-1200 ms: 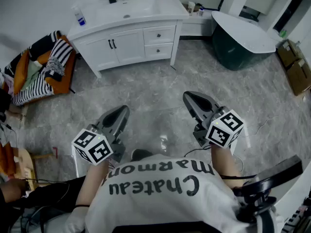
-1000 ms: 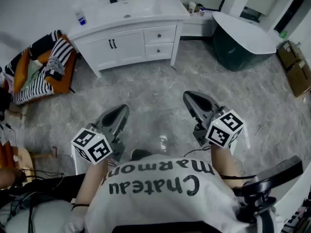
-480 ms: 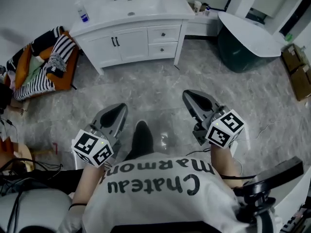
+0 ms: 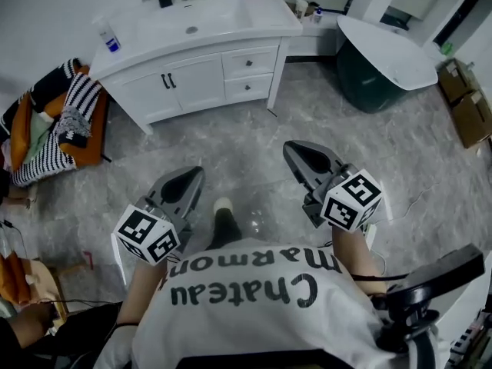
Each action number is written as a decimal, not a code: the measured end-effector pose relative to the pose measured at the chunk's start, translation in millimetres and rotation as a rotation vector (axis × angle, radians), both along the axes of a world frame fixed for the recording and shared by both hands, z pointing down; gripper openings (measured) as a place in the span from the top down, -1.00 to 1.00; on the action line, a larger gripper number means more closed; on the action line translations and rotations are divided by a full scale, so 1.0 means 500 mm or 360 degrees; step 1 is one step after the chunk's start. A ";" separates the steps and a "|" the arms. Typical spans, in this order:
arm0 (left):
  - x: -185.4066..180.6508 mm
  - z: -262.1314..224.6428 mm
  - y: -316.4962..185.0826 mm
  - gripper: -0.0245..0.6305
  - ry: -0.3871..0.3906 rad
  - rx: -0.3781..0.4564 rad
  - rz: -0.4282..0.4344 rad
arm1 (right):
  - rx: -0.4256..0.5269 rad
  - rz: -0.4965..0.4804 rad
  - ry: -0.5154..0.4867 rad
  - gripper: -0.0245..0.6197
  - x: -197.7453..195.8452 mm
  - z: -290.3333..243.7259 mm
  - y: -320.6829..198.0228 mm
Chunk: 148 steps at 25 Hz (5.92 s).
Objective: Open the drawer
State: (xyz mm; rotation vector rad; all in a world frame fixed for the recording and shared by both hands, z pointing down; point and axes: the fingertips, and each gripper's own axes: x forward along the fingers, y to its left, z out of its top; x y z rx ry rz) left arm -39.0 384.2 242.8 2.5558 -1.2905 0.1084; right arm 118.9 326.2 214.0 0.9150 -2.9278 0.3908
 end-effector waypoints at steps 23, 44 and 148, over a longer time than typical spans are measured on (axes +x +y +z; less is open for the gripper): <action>-0.236 -0.021 -0.436 0.90 0.0068 -0.0070 0.0129 | 0.0032 0.0147 0.0055 0.89 -0.234 -0.043 -0.410; -0.183 0.024 -0.597 0.90 0.0334 -0.0191 0.0080 | -0.0195 0.0187 -0.0115 0.89 -0.291 0.032 -0.515; -0.187 0.453 -1.065 0.90 -0.0041 -0.0749 -0.0589 | -0.1107 0.0422 0.0824 0.52 -0.214 0.892 -1.277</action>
